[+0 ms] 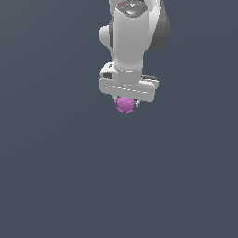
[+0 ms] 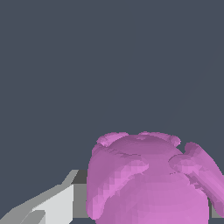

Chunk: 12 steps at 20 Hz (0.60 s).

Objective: Pick up the object and move it to a goal position.

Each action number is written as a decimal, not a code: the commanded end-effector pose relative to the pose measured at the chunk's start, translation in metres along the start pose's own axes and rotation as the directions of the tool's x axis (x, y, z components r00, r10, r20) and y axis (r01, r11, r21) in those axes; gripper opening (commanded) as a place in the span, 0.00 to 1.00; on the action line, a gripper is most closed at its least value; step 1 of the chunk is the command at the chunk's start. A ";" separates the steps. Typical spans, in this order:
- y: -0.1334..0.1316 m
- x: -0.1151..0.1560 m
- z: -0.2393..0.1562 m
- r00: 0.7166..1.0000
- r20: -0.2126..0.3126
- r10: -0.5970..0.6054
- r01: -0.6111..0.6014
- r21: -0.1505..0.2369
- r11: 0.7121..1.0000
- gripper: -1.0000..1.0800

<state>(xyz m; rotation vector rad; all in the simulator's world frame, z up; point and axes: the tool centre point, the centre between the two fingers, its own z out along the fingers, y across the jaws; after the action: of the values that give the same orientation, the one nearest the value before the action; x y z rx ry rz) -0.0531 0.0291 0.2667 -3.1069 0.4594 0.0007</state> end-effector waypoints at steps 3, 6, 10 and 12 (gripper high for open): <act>0.019 -0.014 -0.042 1.000 0.000 0.000 0.000 0.000 1.000 0.00; 0.029 -0.022 -0.065 1.000 0.000 0.000 0.000 0.000 1.000 0.00; 0.041 -0.029 -0.091 1.000 0.000 0.000 0.000 0.000 1.000 0.00; 0.045 -0.032 -0.101 1.000 0.000 0.000 0.000 0.000 1.000 0.00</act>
<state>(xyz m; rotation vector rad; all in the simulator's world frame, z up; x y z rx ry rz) -0.0928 -0.0022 0.3599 -3.1064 0.4599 -0.0012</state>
